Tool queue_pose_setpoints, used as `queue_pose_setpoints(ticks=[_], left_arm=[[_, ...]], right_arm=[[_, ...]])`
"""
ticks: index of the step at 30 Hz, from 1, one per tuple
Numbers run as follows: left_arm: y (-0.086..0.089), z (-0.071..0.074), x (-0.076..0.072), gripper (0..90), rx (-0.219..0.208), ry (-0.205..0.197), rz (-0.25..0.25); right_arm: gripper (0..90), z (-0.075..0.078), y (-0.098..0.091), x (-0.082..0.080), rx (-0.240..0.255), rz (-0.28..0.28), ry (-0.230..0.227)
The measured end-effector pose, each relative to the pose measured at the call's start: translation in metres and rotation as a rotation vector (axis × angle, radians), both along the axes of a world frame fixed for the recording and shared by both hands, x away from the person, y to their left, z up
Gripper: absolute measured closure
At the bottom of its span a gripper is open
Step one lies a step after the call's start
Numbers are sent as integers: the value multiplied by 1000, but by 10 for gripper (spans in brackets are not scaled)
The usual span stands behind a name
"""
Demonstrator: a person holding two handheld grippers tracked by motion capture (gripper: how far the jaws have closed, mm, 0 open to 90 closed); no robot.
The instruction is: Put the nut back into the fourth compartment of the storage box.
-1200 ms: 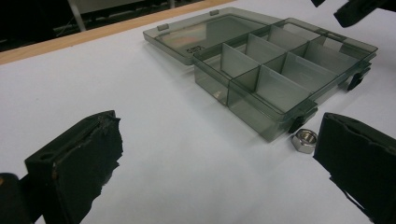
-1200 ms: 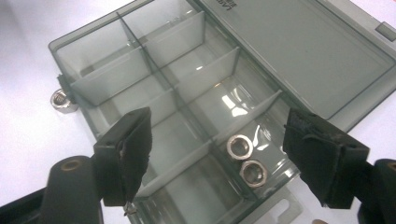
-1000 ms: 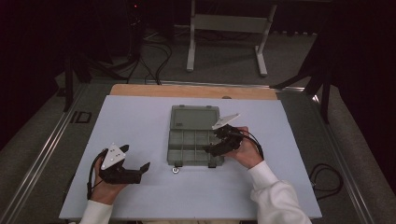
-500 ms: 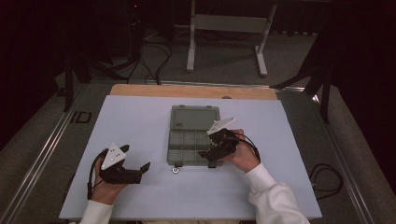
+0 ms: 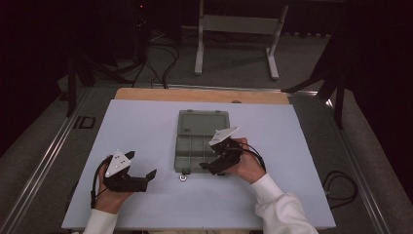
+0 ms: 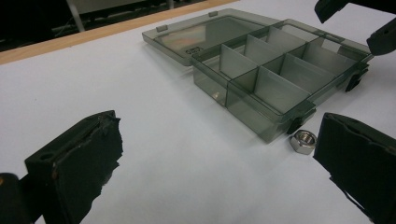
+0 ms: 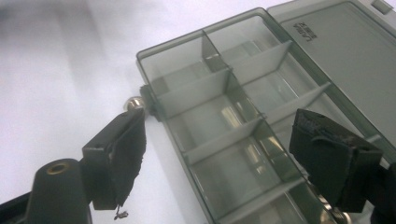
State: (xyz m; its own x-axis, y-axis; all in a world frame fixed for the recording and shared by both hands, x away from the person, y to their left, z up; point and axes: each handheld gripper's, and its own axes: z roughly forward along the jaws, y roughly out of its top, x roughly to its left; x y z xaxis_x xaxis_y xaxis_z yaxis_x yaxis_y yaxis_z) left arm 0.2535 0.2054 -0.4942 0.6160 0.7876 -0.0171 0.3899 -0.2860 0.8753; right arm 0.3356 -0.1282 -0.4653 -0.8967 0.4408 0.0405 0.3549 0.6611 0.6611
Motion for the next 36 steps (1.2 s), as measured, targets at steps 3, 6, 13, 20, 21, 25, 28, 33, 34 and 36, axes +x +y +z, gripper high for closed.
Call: queue_pose_setpoints(ticks=[3,6,13,20,21,25,28,33,34,36], left_arm=[[0,0,0,14,0,0,0],[0,0,0,14,0,-1,-1],[0,0,0,14,1,-1,-2],[0,0,0,14,2,-1,-3],[0,0,0,14,2,-1,-3],[0,0,0,14,2,-1,-3],[0,0,0,14,0,-1,-3],[0,0,0,14,2,-2,-5],[0,0,0,14,4,-2,-5],[0,0,0,14,2,0,-4]], right_arm=[[188,-1,3,-1,9,14,5],[191,-2,6,-1,14,23,6],[200,-3,12,-4,20,48,8],[208,-5,18,-7,24,63,13],[209,-6,20,-8,25,70,13],[209,-7,23,-10,24,77,16],[210,-8,26,-12,27,86,19],[212,-10,31,-16,31,107,24],[212,-11,32,-17,32,112,26],[213,-12,35,-20,28,125,25]])
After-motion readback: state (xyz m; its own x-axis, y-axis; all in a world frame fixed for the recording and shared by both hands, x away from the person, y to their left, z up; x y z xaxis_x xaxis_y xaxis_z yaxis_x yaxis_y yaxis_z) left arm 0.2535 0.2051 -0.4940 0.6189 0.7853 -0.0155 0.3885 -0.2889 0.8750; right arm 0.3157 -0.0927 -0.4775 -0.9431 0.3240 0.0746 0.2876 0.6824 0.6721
